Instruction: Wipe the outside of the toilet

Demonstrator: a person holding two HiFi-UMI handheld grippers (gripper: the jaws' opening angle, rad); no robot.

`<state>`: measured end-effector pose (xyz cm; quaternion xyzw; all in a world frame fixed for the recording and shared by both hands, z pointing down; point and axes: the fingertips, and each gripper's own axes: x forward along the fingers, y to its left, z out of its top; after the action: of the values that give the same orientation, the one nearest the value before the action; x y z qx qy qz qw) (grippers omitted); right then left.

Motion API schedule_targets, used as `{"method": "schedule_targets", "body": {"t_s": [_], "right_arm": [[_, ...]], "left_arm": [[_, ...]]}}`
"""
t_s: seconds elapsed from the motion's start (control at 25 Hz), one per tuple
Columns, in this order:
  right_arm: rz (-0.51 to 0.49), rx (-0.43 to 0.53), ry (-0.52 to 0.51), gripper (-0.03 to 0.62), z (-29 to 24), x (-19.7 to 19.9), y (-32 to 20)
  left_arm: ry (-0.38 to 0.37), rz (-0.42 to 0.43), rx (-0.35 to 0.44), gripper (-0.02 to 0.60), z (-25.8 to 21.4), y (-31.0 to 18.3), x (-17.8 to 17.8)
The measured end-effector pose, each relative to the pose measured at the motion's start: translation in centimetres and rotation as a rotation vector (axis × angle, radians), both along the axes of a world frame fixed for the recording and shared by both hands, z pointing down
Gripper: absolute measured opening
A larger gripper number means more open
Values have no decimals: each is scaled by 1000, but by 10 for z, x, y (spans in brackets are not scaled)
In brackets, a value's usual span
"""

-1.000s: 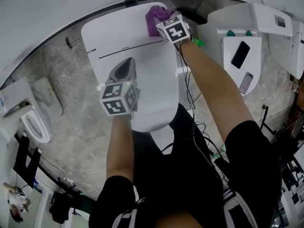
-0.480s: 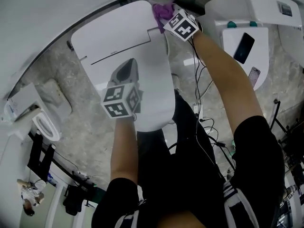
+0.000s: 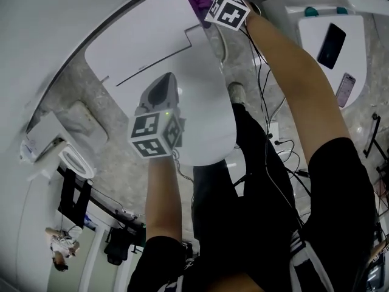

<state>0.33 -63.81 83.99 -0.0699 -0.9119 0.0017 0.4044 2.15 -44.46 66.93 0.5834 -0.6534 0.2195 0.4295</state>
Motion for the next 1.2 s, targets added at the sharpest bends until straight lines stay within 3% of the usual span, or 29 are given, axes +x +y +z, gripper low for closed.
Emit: {"method": "schedule_targets", "body": {"t_s": [0.32, 0.48, 0.8, 1.2], "right_arm": [[-123, 55, 30, 92, 28, 17, 22], [-172, 29, 28, 92, 37, 42, 53], [-145, 15, 0, 92, 38, 73, 91], [-88, -13, 11, 92, 38, 131, 166]], "left_arm": [[31, 0, -23, 8, 18, 3, 19], [37, 34, -38, 8, 25, 7, 31], [1, 130, -63, 8, 40, 23, 42], [19, 228, -41, 8, 46, 64, 72]]}}
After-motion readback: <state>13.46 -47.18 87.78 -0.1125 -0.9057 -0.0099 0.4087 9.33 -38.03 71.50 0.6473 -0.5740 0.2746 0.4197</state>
